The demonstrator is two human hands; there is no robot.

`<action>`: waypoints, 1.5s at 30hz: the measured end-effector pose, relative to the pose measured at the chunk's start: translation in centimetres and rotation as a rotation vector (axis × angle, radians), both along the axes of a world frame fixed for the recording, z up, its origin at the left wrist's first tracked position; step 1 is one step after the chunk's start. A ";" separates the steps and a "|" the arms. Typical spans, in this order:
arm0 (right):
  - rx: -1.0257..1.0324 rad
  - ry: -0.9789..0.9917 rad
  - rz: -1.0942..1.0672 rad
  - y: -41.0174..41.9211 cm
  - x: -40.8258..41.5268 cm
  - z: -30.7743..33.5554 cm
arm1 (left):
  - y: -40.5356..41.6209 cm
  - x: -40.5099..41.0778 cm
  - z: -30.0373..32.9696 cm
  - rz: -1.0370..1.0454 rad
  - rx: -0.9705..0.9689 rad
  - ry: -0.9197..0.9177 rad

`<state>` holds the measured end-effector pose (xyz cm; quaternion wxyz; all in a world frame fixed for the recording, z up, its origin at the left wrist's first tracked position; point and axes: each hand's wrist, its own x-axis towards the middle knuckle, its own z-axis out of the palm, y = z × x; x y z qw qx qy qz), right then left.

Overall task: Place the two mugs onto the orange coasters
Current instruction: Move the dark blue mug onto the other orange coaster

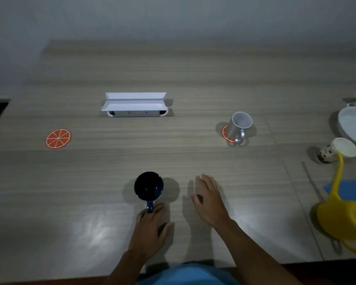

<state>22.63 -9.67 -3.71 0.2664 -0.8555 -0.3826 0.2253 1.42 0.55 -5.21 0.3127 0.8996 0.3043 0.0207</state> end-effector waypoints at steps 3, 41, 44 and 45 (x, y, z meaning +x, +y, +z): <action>-0.124 -0.065 0.108 0.0 -2.7 -1.5 | 0.5 -2.4 1.4 0.226 -0.074 -0.116; -0.458 -0.177 0.444 16.0 -17.8 -0.3 | 18.4 -12.1 6.8 0.950 -0.790 -0.713; -0.503 -0.165 0.441 17.0 -18.6 -0.4 | 22.3 -13.3 6.7 0.984 -0.780 -0.747; -0.508 -0.166 0.437 16.9 -18.7 -0.7 | 23.7 -13.6 6.6 0.990 -0.774 -0.747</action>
